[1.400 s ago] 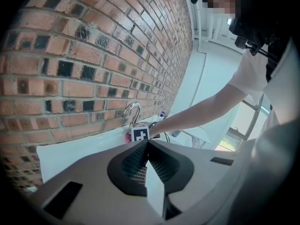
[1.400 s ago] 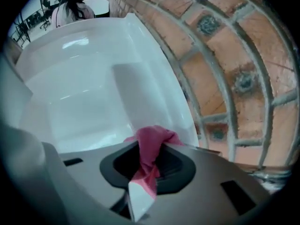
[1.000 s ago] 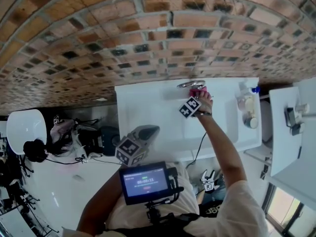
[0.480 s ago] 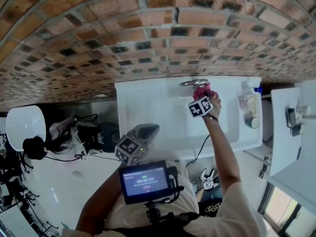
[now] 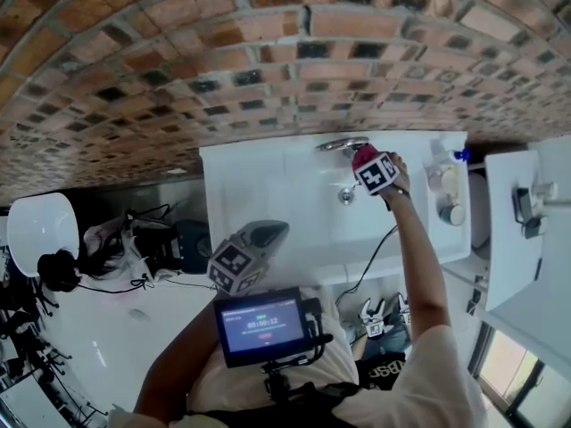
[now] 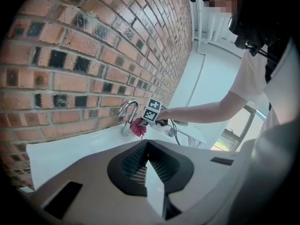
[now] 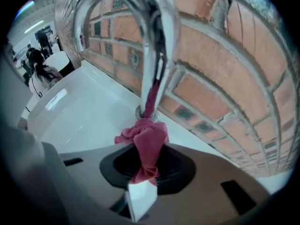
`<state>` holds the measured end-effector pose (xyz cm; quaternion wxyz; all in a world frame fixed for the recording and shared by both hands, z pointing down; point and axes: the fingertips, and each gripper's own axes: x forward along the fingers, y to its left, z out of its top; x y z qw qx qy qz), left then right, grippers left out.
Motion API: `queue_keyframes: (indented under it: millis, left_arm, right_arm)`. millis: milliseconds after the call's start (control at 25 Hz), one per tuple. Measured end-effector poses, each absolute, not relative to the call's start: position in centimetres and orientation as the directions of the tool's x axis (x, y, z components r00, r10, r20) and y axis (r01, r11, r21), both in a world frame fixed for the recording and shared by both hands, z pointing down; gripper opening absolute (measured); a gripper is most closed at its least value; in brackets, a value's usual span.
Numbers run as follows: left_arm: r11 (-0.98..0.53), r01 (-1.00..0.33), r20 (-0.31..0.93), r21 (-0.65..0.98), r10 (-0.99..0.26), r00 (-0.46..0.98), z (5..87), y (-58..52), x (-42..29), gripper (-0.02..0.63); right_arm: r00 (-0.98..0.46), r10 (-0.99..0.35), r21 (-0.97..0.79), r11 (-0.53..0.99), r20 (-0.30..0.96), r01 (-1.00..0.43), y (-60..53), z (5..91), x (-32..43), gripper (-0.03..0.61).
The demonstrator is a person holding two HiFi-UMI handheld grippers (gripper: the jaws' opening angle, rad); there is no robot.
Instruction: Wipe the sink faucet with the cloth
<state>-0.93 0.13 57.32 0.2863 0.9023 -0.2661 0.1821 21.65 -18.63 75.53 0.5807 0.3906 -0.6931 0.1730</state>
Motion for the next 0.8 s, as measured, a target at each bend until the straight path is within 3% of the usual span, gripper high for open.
queue_keyframes:
  millis: [240,400,600,800]
  left_arm:
    - [-0.694,-0.589,0.486,0.414,-0.379,0.788,57.3,0.3,-0.8,-0.008]
    - [-0.684,-0.603,0.493,0.411,-0.389,0.778,57.5,0.5,-1.5,-0.009]
    - [-0.677,-0.614,0.498,0.405,-0.4,0.769,57.8,0.4,-1.9,-0.009]
    - [-0.665,-0.627,0.521,0.406,-0.395,0.757,58.3,0.5,-2.4,-0.009]
  right_arm:
    - [-0.004,-0.385,0.183,0.45,0.923,-0.874,-22.3,75.9,25.9,0.091]
    - [-0.248,-0.191,-0.163,0.375,0.95,-0.913,-20.4,79.5,25.2,0.091]
    - [-0.377,-0.153,-0.325,0.283,0.914,-0.903,-21.1,81.3,25.5,0.091]
    - [-0.412,-0.098,-0.383,0.227,0.906,-0.895,-20.9,83.6,25.3,0.091]
